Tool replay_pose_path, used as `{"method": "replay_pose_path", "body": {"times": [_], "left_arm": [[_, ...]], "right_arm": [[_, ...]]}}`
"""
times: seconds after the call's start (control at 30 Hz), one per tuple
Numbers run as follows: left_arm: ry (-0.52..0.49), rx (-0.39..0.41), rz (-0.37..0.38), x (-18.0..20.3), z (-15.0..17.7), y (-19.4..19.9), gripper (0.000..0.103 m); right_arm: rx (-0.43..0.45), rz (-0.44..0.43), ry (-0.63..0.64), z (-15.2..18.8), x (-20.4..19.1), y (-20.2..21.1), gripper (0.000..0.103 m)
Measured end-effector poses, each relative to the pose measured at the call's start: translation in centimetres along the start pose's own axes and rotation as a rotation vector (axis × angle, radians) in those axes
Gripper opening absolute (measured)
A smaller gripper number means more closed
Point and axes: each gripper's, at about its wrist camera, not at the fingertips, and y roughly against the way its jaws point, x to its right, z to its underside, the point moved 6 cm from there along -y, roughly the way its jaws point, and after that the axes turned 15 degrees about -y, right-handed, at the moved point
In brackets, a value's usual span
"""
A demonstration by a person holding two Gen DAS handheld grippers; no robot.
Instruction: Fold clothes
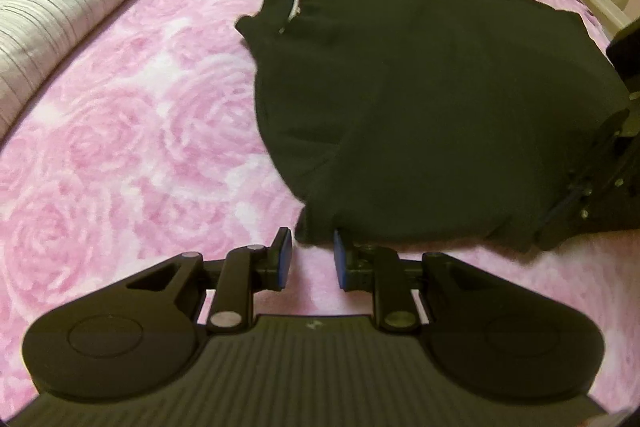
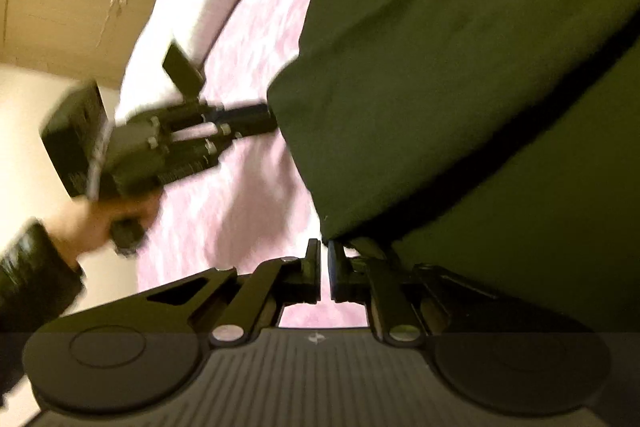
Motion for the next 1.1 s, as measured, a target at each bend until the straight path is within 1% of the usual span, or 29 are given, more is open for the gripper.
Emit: {"method": "replay_pose_path", "body": {"times": [0.03,0.07,0.13,0.2,0.23,0.27,0.33,0.37,0.4,0.43,0.5,0.53,0.63,0.7,0.73,0.77,0.83,0.9,0.93,1.0,1.1], "left_arm": [[0.001,0.003,-0.003,0.0,-0.1,0.1,0.018],[0.0,0.005,-0.008,0.0,-0.1,0.3,0.018],[-0.007,0.003,-0.013,0.2,0.0,0.3,0.018],[-0.011,-0.001,-0.012,0.4,0.1,0.2,0.018],[-0.01,-0.001,-0.009,0.7,0.1,0.1,0.019],[-0.008,-0.001,-0.006,0.9,0.2,0.0,0.019],[-0.01,-0.005,0.001,1.5,0.2,-0.2,0.02],[-0.01,-0.007,0.004,1.8,0.2,-0.3,0.02],[-0.014,-0.01,0.006,2.1,0.2,-0.2,0.02],[-0.015,-0.01,0.005,2.4,0.2,-0.1,0.02],[-0.001,0.0,0.002,3.1,0.0,0.5,0.02],[0.005,0.002,-0.003,3.6,-0.1,0.9,0.022],[0.03,0.002,-0.021,5.0,-0.3,1.9,0.024],[0.072,0.007,-0.016,7.1,-1.1,1.7,0.027],[0.093,0.009,-0.013,8.2,-1.5,1.6,0.03],[0.114,0.012,-0.01,9.2,-1.9,1.5,0.031],[0.157,0.016,-0.004,11.3,-2.7,1.4,0.033],[0.199,0.021,0.001,13.4,-3.5,1.2,0.034],[0.205,0.012,0.008,14.7,-3.9,0.8,0.034],[0.22,-0.021,0.015,17.0,-4.5,-0.2,0.034],[0.254,-0.075,0.015,20.0,-5.2,-1.0,0.035]], "right_arm": [[0.005,0.01,0.023,0.1,-0.1,-0.2,0.017],[0.042,0.01,0.026,-0.1,-0.2,0.1,0.023],[0.089,-0.009,0.009,-0.3,-0.3,0.3,0.025],[0.1,-0.009,0.036,-0.1,-0.6,0.1,0.025],[0.101,-0.009,0.049,0.0,-0.8,-0.1,0.029],[0.101,0.003,0.069,0.2,-1.1,-0.2,0.035],[0.054,-0.009,0.068,0.5,-0.9,-1.4,0.046],[0.03,-0.015,0.067,0.6,-0.8,-2.0,0.046],[-0.018,-0.026,0.027,0.8,-0.4,-2.9,0.046],[-0.049,-0.039,-0.021,1.0,0.0,-3.4,0.046],[-0.043,-0.055,-0.051,0.9,0.0,-3.1,0.046],[-0.045,-0.056,-0.062,0.9,0.0,-2.9,0.046],[-0.057,-0.045,-0.073,1.4,0.0,-1.9,0.048],[-0.058,-0.029,-0.055,1.9,-0.1,-0.8,0.05],[-0.053,-0.025,-0.043,2.1,0.0,0.0,0.054],[-0.047,-0.014,-0.036,2.3,0.4,0.9,0.059],[-0.037,0.014,-0.053,2.6,1.6,2.4,0.066],[-0.033,0.059,-0.106,2.9,3.8,4.0,0.066],[-0.035,0.075,-0.135,3.0,4.9,4.8,0.066],[-0.057,0.063,-0.188,3.7,6.5,6.9,0.066],[-0.083,0.126,-0.185,4.8,8.4,9.8,0.068]]}}
